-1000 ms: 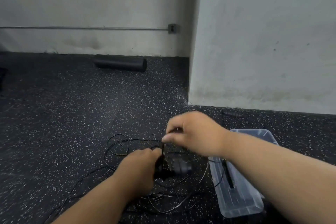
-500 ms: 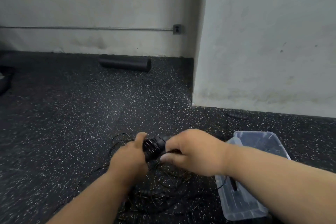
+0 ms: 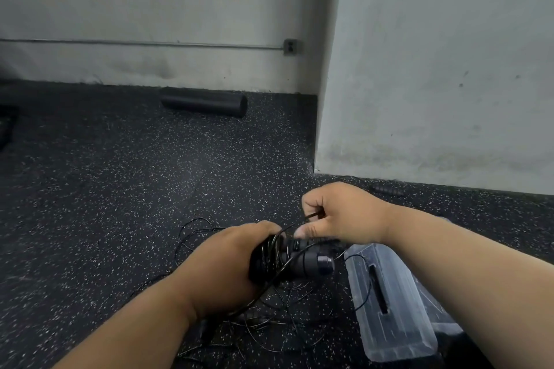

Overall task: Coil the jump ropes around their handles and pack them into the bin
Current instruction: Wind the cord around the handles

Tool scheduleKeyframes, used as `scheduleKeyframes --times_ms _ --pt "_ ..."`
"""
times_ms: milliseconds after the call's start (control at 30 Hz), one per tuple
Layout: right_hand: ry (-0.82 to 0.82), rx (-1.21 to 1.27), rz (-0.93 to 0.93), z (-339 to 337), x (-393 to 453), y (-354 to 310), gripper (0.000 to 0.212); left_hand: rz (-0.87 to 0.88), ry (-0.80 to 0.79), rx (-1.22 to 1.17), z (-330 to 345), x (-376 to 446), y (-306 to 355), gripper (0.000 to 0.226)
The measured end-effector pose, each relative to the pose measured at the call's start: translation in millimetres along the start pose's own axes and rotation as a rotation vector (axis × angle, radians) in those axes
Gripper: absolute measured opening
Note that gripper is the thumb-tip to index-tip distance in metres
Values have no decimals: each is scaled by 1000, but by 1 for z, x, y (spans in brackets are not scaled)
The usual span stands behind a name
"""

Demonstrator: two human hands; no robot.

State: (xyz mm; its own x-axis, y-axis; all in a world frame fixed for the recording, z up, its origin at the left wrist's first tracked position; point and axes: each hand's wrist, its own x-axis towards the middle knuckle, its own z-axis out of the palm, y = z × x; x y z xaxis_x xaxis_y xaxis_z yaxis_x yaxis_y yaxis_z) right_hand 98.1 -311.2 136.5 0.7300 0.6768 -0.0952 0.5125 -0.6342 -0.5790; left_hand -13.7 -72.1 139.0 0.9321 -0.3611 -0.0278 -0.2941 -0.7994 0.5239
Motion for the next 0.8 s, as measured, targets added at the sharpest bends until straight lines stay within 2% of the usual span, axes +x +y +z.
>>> scheduleKeyframes --times_ms 67,167,233,333,433,567,667,733,800 --pt "-22 -69 18 0 1 7 40 12 59 21 2 -1 0 36" --pt "-41 -61 48 1 1 13 27 23 79 -3 8 -2 -4 82" --pt "-36 -10 64 3 3 11 28 60 81 -25 13 -2 -8 90" --pt "-37 11 53 8 9 7 35 104 95 -61 21 -1 -11 86" --pt "-130 5 51 18 10 9 43 109 90 -56 23 1 -13 72" --pt "-245 63 91 20 7 15 50 23 127 23 16 0 -22 55" --pt "-365 67 187 15 5 22 56 -37 161 69 12 0 -29 60" --pt "-427 49 210 14 2 26 52 -74 184 98 10 2 -31 64" --pt "-463 132 219 14 -1 27 45 -95 215 138 9 3 -34 67"
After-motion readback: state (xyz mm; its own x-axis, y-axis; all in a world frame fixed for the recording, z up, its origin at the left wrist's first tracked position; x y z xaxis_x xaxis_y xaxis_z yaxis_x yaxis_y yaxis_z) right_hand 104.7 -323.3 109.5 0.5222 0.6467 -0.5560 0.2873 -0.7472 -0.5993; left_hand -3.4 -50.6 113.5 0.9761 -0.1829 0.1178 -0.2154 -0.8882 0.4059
